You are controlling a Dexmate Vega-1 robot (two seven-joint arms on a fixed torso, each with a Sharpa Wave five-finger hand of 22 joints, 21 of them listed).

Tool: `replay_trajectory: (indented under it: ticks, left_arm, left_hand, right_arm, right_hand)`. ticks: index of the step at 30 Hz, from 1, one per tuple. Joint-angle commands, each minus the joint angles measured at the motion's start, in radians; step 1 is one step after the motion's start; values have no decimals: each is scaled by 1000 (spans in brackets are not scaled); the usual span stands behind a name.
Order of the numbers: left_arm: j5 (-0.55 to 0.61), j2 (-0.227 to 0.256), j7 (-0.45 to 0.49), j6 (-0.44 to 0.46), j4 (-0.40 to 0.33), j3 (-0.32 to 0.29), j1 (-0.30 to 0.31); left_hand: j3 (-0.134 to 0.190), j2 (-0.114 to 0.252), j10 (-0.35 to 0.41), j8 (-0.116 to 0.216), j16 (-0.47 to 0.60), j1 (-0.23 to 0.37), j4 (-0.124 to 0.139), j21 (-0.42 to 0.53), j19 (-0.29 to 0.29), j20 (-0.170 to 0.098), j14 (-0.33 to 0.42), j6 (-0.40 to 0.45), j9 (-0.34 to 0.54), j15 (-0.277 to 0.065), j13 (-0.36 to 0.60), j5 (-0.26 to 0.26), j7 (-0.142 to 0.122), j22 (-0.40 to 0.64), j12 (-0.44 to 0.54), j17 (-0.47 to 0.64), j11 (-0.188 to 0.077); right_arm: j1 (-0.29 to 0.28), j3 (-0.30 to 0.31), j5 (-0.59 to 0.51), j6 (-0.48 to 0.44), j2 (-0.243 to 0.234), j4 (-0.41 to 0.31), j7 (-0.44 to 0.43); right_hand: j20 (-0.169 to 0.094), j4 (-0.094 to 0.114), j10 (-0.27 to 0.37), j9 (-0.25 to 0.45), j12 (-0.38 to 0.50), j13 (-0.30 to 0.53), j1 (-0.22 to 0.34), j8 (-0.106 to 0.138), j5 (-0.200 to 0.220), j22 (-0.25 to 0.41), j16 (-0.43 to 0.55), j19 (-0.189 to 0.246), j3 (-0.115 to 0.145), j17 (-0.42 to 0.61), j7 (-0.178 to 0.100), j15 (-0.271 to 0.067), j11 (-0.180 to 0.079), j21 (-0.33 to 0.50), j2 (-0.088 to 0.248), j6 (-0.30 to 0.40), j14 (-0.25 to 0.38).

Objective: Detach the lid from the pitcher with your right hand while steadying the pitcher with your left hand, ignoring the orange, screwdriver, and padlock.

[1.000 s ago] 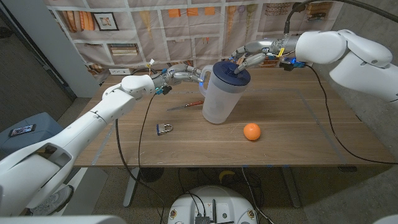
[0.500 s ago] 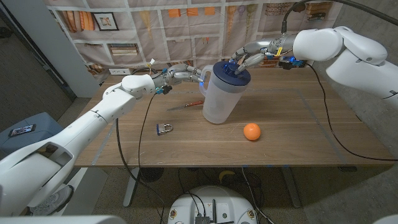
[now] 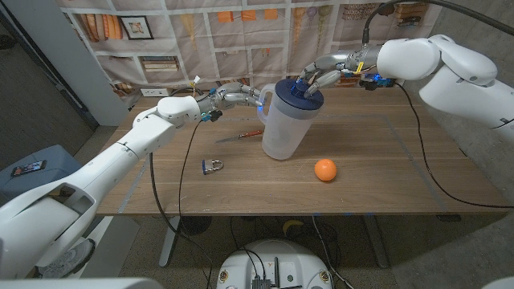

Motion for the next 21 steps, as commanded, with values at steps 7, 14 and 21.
replay_trajectory:
  ticks: [7,14,21]
  left_arm:
    - [1,4,2,4,-14,1,6]
    - [-1,7,6,5,-24,-1,13]
    - [-2,15,11,5,-39,-5,23]
  left_hand:
    - [30,56,48,5,3,-6,23,2,13,-145,18,47,5,-105,4,6,26,2,5,6,-42]
    - [30,56,50,5,5,-5,22,2,12,-145,22,48,5,-107,5,6,26,1,6,6,-42]
    - [31,56,50,5,4,-6,23,2,13,-145,23,49,5,-107,5,6,23,1,5,6,-44]
  right_arm:
    - [-18,6,-46,-9,8,-16,-22]
    - [-24,9,-56,-9,8,-24,-23]
    - [-47,21,-69,-22,1,-43,-41]
  right_hand:
    - [-9,1,41,5,10,5,33,10,-15,2,19,29,0,7,-5,-15,-13,9,4,12,34]
    - [-15,4,74,5,15,7,49,24,-25,3,30,37,-1,10,-11,-25,-23,7,4,44,51]
    - [-22,4,113,6,20,9,67,41,-41,3,43,50,-6,13,-22,-41,-42,7,-1,82,73]
